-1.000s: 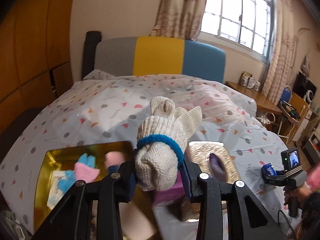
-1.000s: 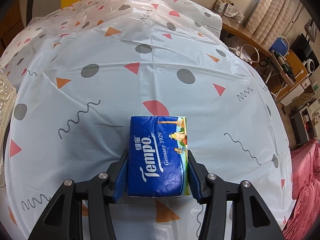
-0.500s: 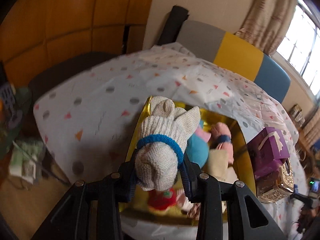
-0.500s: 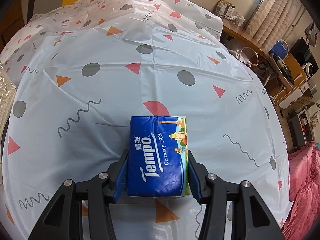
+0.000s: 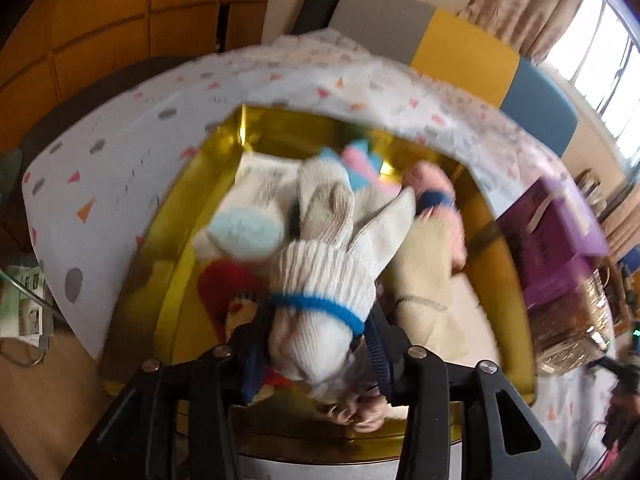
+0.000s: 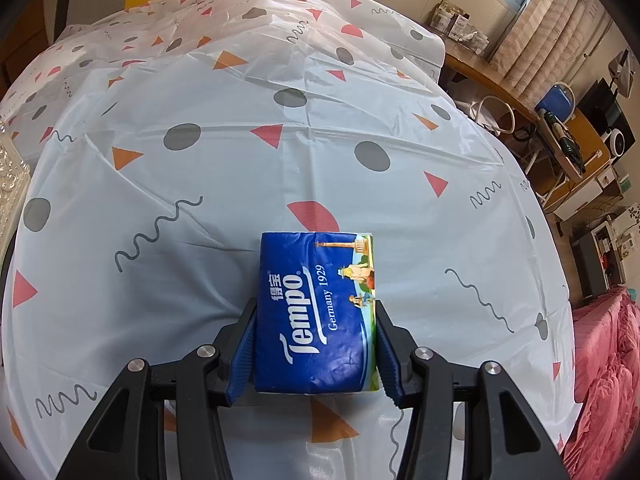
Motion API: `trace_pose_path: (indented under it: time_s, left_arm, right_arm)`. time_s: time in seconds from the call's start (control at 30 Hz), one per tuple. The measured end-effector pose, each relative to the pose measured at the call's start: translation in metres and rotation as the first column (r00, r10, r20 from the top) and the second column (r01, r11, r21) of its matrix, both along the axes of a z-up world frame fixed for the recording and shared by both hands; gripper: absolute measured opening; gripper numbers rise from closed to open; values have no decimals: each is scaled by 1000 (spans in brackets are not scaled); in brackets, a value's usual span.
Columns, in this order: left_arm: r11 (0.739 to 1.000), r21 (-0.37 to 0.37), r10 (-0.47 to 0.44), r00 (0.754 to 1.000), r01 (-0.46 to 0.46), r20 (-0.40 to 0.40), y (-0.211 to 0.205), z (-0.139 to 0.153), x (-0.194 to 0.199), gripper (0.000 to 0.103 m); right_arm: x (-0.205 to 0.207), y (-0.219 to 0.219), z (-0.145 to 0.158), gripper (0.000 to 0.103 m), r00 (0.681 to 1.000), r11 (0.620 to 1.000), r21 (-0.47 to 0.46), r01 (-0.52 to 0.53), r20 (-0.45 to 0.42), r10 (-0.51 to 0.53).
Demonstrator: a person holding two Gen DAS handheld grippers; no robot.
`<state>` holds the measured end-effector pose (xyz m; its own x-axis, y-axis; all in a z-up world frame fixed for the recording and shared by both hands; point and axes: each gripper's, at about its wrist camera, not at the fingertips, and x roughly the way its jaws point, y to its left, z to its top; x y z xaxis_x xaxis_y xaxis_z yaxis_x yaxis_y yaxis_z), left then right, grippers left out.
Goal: Organize soft objects
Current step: 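Lower the white knit glove into the gold tray and open the left gripper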
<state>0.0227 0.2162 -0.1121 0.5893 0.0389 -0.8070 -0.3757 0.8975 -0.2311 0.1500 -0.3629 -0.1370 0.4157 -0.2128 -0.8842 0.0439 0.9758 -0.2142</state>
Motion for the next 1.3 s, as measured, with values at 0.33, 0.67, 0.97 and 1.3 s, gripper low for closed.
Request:
trace_pose_path:
  time_s: [0.33, 0.67, 0.97, 1.3]
  left_arm:
    - [986, 160, 22, 997, -34, 77, 3, 18, -20, 70]
    - [966, 258, 13, 1000, -16, 10, -7, 3, -17, 65]
    - [954, 298, -25, 999, 10, 48, -24, 12, -24, 71]
    - [953, 302, -72, 991, 35, 114, -32, 33, -32, 75]
  right_arm:
    - [2, -5, 1, 52, 1000, 999, 32, 22, -6, -22]
    - [7, -3, 2, 53, 1000, 999, 29, 16, -4, -16]
    - [5, 5, 3, 52, 1000, 999, -31, -14, 5, 14]
    - [6, 3, 0, 52, 1000, 1000, -20, 3, -3, -3]
